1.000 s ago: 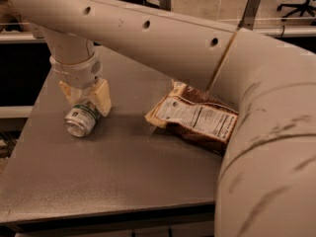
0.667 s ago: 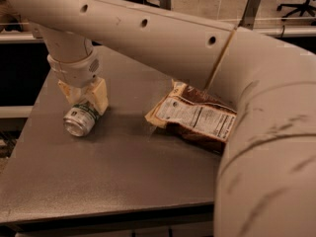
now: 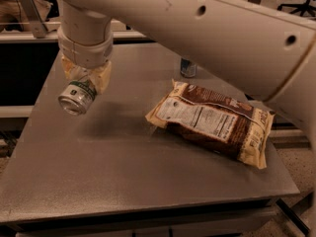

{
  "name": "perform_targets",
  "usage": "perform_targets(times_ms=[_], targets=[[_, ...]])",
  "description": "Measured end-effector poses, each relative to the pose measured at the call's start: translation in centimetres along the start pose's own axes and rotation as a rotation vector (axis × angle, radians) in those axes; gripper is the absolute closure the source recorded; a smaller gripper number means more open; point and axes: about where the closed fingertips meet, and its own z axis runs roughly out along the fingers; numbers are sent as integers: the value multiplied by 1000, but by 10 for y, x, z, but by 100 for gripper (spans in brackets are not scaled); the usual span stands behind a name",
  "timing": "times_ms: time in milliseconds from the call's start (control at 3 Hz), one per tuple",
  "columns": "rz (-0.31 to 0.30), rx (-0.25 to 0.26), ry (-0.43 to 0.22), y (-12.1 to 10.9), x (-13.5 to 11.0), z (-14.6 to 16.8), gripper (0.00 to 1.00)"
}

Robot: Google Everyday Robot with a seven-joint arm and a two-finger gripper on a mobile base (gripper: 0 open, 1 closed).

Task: Place 7up can upright

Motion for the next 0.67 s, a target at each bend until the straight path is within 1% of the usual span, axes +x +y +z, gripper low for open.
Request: perform_targets(times_ms=[333,667], targets=[[-59,146,36,2,8,-12,100],[-140,267,89,6,11,-16,100]])
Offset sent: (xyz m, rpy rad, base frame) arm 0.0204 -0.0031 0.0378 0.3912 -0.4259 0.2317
